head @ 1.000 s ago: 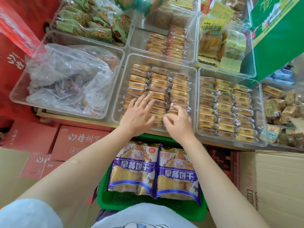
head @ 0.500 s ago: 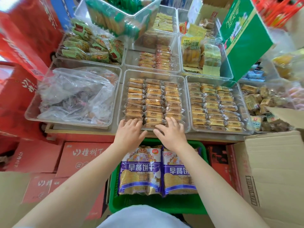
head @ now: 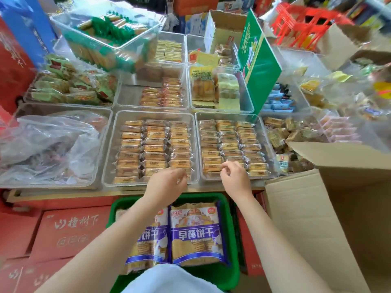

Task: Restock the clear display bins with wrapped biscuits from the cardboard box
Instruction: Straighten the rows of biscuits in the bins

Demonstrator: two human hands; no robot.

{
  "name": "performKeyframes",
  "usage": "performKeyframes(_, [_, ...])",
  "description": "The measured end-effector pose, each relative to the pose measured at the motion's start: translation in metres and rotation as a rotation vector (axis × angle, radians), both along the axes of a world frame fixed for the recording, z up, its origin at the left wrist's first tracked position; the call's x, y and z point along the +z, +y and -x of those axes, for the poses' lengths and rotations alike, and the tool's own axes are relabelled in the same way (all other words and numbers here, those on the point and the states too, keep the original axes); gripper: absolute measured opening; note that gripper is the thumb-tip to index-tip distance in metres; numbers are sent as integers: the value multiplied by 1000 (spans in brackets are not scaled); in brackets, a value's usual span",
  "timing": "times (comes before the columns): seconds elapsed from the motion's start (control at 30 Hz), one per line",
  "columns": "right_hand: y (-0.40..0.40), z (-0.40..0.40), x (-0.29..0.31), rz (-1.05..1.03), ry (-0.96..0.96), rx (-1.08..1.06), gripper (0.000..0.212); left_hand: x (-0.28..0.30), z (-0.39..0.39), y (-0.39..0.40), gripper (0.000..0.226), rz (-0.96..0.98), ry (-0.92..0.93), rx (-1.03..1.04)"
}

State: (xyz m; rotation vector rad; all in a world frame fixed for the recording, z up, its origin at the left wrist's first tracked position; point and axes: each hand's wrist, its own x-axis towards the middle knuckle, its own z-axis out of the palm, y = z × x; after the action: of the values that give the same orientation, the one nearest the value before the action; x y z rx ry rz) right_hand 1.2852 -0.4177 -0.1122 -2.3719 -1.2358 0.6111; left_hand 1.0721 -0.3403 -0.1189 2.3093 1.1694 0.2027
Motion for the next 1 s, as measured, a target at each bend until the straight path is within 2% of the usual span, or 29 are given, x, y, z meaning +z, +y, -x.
performKeyframes(0.17, [16, -58, -23, 118, 37, -8, 30, -13, -68, -2, 34, 7, 97, -65])
performKeyframes(0.27, [32, -70, -36, 164, 49, 51, 34, -25, -96, -4, 48, -15, 262, -141])
performKeyframes(0.33, [40, -74, -43, 190, 29, 87, 29, -33, -106, -5, 55, 1, 398, -172])
performKeyframes(0.43, [45, -77, -52, 250, 3, 162, 26, -37, -110, -6, 58, 11, 480, -175])
performKeyframes(0.57, [50, -76, -59, 285, -65, 231, 33, -40, -112, -11, 60, 41, 505, -151])
performKeyframes(0.73, [50, -86, -57, 203, 78, 132, 2, -44, -104, -16, 48, 62, 405, -167])
performKeyframes(0.83, [39, -84, -52, 175, 72, 136, 8, -45, -100, -13, 44, 49, 380, -158])
performKeyframes(1.0, [37, -76, -51, 357, -55, 203, 16, -45, -101, -15, 42, 18, 373, -163])
